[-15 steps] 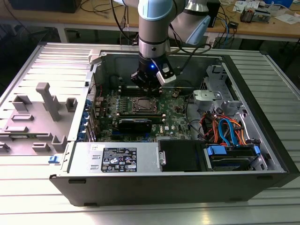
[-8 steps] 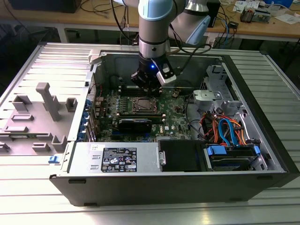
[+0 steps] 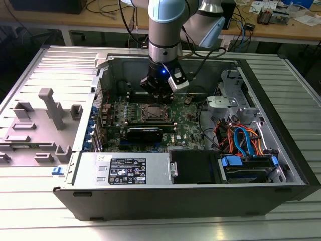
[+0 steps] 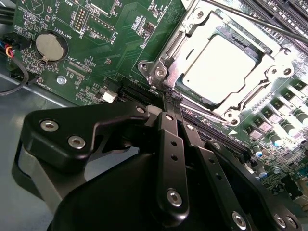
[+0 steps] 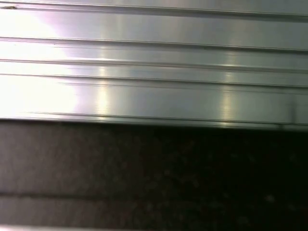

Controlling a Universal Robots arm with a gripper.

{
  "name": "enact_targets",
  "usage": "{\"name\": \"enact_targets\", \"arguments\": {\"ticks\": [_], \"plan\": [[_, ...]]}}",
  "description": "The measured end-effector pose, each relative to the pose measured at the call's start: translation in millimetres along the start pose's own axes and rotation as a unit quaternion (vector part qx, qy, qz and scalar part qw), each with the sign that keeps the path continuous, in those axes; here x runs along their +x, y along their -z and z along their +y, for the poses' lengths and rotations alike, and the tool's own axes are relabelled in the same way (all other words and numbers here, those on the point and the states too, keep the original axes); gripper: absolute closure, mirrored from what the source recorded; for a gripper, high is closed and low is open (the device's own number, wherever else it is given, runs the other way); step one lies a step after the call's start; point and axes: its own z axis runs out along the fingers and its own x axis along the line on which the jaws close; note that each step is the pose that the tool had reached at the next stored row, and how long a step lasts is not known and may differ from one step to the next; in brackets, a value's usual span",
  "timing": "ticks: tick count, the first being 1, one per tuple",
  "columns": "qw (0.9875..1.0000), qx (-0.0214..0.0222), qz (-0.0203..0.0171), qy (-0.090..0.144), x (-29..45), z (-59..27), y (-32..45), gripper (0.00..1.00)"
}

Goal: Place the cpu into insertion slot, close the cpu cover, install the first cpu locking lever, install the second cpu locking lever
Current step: 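Install the first cpu locking lever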

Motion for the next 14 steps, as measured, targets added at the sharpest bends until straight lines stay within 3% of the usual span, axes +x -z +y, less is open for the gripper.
{"name": "enact_targets", "arguments": {"ticks": [14], "plan": [[1.0, 0.0009, 0.0, 0.0, 0.0, 0.0, 0.9, 0.89]]}}
